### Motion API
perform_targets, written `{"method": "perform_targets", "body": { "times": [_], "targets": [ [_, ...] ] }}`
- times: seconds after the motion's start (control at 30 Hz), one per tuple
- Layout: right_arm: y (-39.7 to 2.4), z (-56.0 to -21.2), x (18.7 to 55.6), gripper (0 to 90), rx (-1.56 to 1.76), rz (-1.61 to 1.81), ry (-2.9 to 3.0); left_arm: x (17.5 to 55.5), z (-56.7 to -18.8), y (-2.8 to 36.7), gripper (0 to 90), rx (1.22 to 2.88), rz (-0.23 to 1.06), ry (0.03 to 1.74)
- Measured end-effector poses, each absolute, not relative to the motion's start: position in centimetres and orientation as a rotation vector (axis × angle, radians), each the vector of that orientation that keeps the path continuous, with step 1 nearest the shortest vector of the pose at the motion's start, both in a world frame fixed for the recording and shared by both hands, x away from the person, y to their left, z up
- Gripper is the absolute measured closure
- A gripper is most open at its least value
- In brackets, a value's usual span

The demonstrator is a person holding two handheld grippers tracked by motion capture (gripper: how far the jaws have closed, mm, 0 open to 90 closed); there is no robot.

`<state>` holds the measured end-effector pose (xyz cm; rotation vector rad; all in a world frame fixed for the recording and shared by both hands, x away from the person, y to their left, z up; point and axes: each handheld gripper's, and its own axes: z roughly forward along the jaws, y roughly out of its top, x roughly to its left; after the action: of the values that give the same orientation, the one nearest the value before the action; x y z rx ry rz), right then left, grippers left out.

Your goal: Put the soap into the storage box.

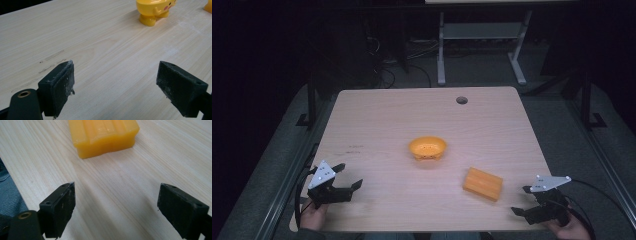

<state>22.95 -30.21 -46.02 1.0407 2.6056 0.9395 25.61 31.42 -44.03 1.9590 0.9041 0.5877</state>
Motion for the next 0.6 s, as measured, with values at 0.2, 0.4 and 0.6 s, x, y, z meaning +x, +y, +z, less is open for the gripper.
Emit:
{"method": "perform_targets", "body": {
  "times": [0.2,0.4,0.6],
  "targets": [
    [-29.8,-45.9,23.3,14.5,1.028,0.905,2.628,25.6,-44.0,31.4,14.3,1.960,0.590,0.901],
    [-28.4,-45.1,24.3,14.5,0.965,0.876,2.686,25.6,-44.0,31.5,14.3,1.960,0.589,0.901],
    [-27.6,-44.4,25.0,14.5,0.924,0.853,2.706,25.6,-44.1,31.3,14.3,1.965,0.586,0.897]
  ]
}}
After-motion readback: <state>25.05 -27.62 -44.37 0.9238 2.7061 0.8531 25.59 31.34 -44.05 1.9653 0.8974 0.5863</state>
